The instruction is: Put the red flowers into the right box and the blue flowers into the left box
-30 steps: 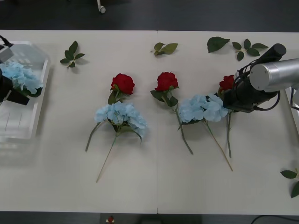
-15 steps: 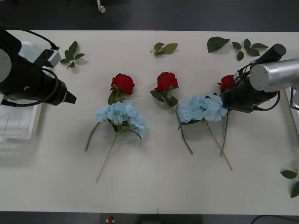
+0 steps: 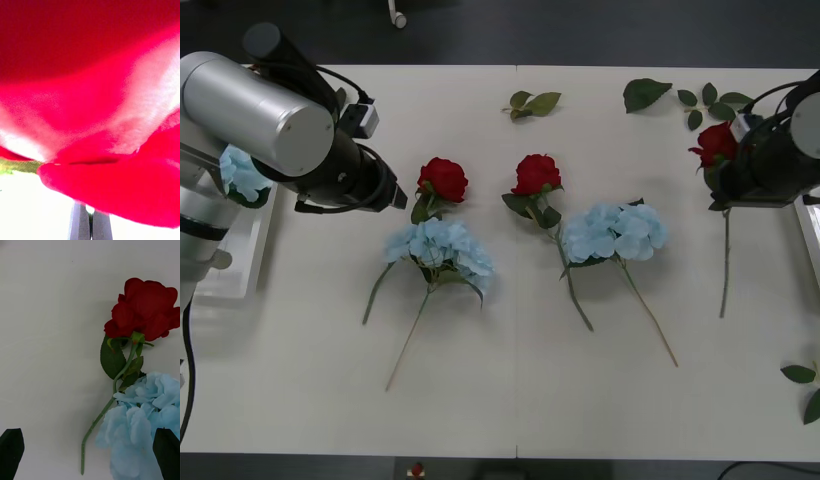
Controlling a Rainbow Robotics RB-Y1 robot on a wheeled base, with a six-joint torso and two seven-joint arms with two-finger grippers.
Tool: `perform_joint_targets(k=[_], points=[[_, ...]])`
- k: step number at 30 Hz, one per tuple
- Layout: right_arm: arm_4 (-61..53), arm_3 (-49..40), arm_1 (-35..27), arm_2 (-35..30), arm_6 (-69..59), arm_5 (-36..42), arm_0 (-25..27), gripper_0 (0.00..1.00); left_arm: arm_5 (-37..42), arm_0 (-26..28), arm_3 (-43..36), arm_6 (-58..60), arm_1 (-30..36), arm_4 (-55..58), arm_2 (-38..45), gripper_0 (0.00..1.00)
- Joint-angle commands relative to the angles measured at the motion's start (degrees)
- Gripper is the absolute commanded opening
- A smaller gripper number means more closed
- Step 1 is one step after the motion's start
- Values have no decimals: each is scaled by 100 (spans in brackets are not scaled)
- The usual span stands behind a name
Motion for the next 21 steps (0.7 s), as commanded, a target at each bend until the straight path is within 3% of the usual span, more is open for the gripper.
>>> perform_joint_targets(k=[1, 9, 14, 21], points=[[-66, -604, -843, -50, 294, 167, -277, 0, -1, -415, 283, -165, -178, -363, -148, 100], [374, -1079, -1819, -41, 681, 413, -259, 0, -467, -652, 714, -85, -222, -759, -991, 100], [1050, -885, -1915, -41, 1410, 352, -171, 0, -871, -722, 1092, -94, -231, -750, -1352, 100], [1789, -419, -1898, -41, 1990, -308, 128, 0, -1126, -810, 1593, -112, -495, -759, -1422, 90]])
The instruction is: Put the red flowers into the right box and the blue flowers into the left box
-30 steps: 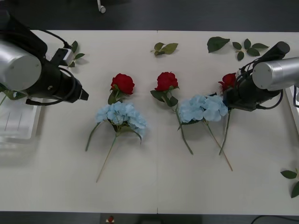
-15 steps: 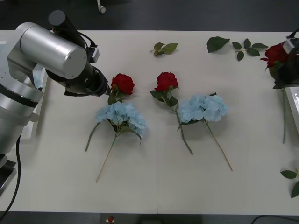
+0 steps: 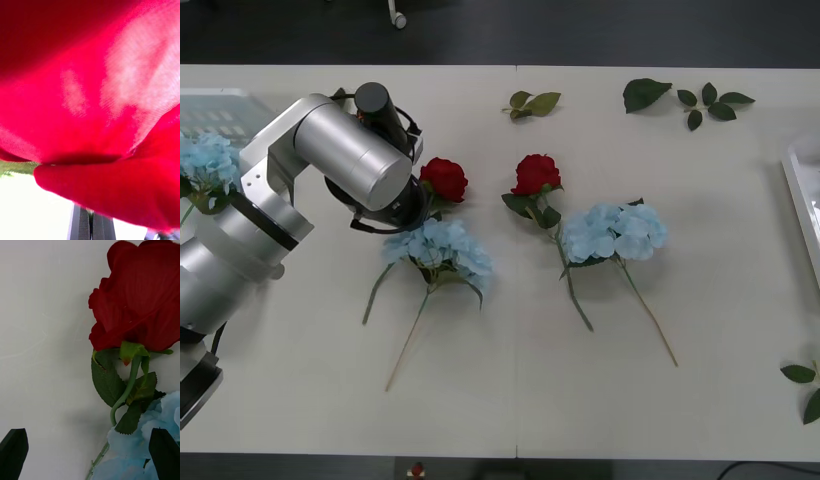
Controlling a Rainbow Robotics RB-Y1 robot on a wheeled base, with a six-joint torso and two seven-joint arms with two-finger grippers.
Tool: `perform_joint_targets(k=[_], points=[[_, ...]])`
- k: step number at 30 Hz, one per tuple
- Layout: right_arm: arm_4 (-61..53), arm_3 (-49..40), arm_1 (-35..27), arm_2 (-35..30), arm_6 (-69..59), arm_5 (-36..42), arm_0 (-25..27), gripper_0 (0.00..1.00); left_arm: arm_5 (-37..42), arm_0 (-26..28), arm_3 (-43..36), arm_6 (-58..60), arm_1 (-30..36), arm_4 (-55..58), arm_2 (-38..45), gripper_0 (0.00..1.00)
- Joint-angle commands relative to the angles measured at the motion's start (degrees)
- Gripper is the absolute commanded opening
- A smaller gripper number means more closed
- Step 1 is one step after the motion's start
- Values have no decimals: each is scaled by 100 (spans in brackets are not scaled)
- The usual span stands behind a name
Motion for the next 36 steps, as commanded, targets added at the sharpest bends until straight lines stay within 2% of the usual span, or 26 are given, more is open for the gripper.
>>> perform_joint_targets(k=[1, 10, 18, 24, 28, 30, 31, 35, 36], points=[[288, 320, -48, -42, 471, -377, 169, 0, -165, -279, 258, -112, -202, -20, 88, 89], [877, 892, 304, -42, 444, -966, 476, 0, -340, -271, 609, -129, -386, -29, 88, 87], [1272, 1480, 612, -42, 392, -1467, 529, 0, -472, -279, 829, -112, -509, -37, 79, 80], [1518, 1823, 717, -42, 392, -1643, 529, 0, -507, -271, 891, -112, -509, -37, 44, 62], [1589, 2025, 752, -42, 427, -1722, 547, 0, -551, -271, 891, -77, -518, -37, -44, 59], [1580, 2069, 752, -42, 436, -1739, 573, 8, -551, -271, 917, -68, -509, -37, -44, 58], [1589, 2087, 752, -42, 444, -1739, 590, 13, -551, -271, 926, -77, -509, -37, -44, 54], [1589, 2113, 752, -42, 401, -1845, 643, 46, -551, -271, 926, -77, -509, -37, -44, 23], [1580, 2122, 752, -42, 401, -1889, 652, 48, -551, -271, 926, -77, -509, -37, -44, 17]])
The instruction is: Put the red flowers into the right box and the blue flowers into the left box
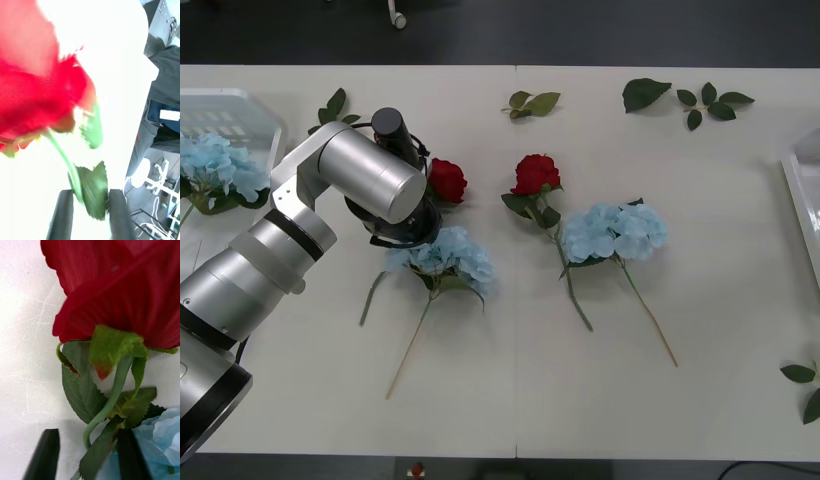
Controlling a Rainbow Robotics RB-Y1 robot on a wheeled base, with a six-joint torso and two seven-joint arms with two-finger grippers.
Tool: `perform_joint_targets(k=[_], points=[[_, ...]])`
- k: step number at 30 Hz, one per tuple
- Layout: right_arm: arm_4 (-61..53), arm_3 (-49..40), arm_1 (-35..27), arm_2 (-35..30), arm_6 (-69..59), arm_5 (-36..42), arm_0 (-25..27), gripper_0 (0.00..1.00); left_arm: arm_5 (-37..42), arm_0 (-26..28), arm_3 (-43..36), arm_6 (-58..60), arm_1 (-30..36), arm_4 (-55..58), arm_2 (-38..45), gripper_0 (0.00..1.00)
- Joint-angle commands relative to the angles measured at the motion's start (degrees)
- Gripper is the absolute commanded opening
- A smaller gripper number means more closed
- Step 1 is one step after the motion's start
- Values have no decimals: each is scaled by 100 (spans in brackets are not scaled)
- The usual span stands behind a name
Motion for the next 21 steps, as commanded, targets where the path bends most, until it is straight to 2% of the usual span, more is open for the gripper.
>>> perform_joint_targets(k=[1, 2, 9, 15, 21], points=[[54, 29, 37, -42, 62, -196, 64, 51, -47, -264, -20, -77, -47, -37, -48, 10], [54, 38, 37, -42, 62, -214, 55, 55, -47, -264, -20, -77, -47, -37, -48, 2], [-781, -120, 28, -42, 133, -222, 55, 74, -47, -264, -29, -77, -47, -37, -48, 0], [-2099, -771, -122, -50, 168, 33, 55, 79, -12, -264, -337, -103, 23, -195, -39, 0], [-3303, -1922, -552, -279, 115, 630, 55, 83, 551, -212, -1189, -305, 216, -265, 313, 0]])
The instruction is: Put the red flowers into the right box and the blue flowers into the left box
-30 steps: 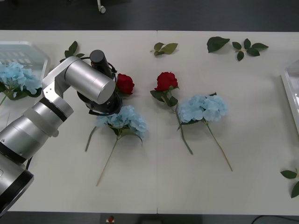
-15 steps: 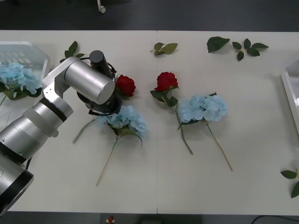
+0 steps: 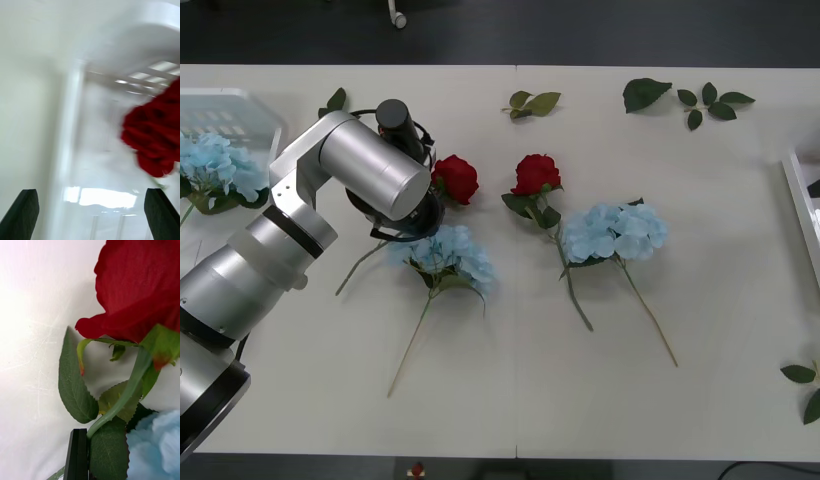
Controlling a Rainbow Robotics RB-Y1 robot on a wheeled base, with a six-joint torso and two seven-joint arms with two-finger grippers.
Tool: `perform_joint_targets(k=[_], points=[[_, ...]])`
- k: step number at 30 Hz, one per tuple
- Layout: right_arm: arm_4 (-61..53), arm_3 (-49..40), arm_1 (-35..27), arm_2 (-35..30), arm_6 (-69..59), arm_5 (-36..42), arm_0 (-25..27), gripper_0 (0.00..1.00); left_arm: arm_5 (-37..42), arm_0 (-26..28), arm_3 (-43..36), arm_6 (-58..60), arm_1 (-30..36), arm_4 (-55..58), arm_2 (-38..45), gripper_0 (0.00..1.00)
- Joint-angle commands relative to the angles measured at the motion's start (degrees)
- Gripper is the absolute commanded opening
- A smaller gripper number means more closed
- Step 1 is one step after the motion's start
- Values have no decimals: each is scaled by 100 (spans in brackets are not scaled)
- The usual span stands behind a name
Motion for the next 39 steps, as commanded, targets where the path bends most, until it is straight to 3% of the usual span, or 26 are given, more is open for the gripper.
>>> perform_joint_targets(k=[1, 10, 19, 24, 31, 39], points=[[-569, -790, -476, -327, 105, 372, 14, 83, 413, -185, -815, -402, 198, 24, 431, 0], [-1527, -1898, -599, -652, -220, 908, 14, 86, 1143, 149, -1844, -2063, 207, 1000, 2119, 0], [-833, -3717, -590, -635, -1705, 1250, 32, 85, 1872, 211, -2116, -2889, 163, 2714, 3226, 0], [-604, -4429, -318, -599, -2373, 1435, 32, 86, 2118, 220, -1659, -2828, 154, 4375, 3745, 0], [-6, -4842, 87, -327, -2927, 1453, 32, 86, 2110, 220, -1369, -2353, 154, 5781, 3956, 0], [-6, -4763, -37, 341, -2698, 345, 32, 86, 1732, 220, -1536, -999, 163, 6748, 3973, 0]])
